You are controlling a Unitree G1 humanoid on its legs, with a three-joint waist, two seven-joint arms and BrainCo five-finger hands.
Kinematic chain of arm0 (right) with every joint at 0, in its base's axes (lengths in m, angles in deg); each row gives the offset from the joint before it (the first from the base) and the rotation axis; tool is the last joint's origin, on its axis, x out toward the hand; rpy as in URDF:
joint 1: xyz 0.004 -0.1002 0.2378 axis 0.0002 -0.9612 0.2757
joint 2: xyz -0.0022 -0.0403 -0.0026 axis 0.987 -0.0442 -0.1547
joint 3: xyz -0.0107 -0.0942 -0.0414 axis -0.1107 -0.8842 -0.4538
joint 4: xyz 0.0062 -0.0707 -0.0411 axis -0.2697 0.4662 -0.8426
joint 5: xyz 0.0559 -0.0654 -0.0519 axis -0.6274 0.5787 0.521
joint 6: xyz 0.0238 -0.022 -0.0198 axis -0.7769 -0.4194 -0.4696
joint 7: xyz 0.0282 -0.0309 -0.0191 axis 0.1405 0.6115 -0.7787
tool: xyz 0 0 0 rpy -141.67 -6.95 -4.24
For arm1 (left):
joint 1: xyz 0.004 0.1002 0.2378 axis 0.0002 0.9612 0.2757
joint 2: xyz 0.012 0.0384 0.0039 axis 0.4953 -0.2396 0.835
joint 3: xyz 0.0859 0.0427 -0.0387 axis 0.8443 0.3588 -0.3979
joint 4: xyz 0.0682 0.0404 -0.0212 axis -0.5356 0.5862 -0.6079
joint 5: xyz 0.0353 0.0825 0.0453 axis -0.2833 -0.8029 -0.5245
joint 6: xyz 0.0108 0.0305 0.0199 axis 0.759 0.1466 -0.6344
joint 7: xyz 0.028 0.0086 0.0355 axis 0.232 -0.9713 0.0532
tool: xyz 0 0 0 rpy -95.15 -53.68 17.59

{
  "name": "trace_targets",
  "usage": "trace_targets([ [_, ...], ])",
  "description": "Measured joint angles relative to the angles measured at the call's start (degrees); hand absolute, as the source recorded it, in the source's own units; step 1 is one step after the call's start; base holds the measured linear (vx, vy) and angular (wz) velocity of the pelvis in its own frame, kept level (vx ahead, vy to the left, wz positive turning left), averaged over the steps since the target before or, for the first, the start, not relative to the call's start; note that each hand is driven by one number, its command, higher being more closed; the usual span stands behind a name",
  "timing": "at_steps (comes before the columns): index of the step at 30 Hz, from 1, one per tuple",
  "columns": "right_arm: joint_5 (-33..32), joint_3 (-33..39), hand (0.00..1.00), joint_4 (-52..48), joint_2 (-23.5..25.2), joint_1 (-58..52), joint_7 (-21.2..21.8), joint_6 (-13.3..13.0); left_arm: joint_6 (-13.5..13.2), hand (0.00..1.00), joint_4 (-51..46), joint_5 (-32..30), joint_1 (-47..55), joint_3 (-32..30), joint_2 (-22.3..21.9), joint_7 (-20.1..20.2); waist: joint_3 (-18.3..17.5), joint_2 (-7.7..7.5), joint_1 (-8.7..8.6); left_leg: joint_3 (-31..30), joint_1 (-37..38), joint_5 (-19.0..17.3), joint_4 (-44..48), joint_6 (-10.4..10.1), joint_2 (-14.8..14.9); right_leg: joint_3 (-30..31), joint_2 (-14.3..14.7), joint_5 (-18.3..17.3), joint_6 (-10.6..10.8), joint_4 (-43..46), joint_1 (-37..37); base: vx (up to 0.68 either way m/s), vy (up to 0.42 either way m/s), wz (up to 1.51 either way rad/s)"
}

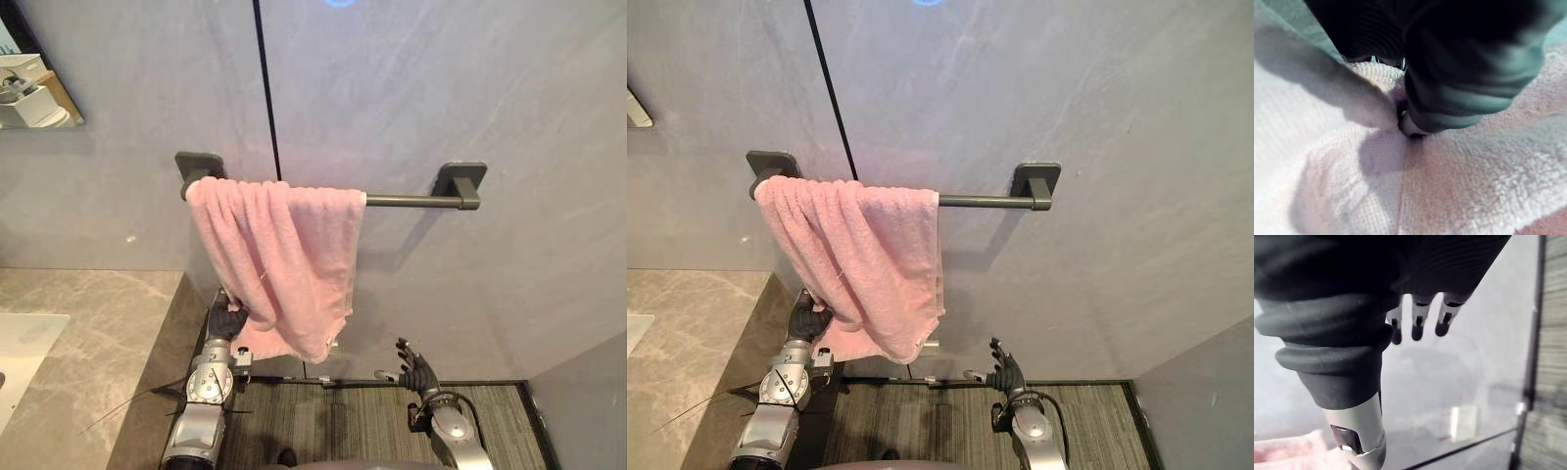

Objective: Organize washtable

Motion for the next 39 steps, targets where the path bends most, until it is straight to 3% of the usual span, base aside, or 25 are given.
trace_targets([
  [11,-1.54,-0.37,0.0,-21.77,-1.86,-4.59,3.17,-2.9,-0.04,1.0,-6.83,-0.1,0.15,-2.56,-0.07,-1.12,0.26,0.24,-0.16,1.64,0.09,-0.2,0.06,0.14,-0.04,1.69,-0.24,0.12,0.15,0.82,-1.13,-0.04,-0.003,-0.08],
  [16,-3.5,-2.61,0.0,-26.53,-3.68,-3.91,5.24,-3.85,-0.04,1.0,-7.16,-0.1,0.15,-2.75,-0.16,-1.1,0.25,0.24,-0.09,1.64,0.2,-0.19,0.07,0.15,-0.04,1.68,-0.23,0.1,0.16,0.91,-1.1,-0.01,-0.003,0.0],
  [29,-4.16,-9.0,0.0,-25.92,-4.51,6.12,3.84,-4.07,-0.28,1.0,-9.27,0.08,0.12,-1.58,-2.44,-1.13,0.11,0.35,0.15,0.49,0.19,-0.12,0.07,0.18,-0.33,0.79,-0.45,-0.43,0.41,1.7,-0.95,-0.03,-0.014,0.04],
  [39,-6.59,-11.71,0.0,-14.61,-4.85,13.38,2.66,-3.66,-0.4,1.0,-9.43,2.0,0.09,1.24,-3.8,-1.03,-0.91,1.47,0.39,-1.81,-0.76,0.42,0.06,0.24,-0.47,-1.58,-0.5,-1.06,0.23,2.2,-0.97,-0.02,-0.025,0.12],
])
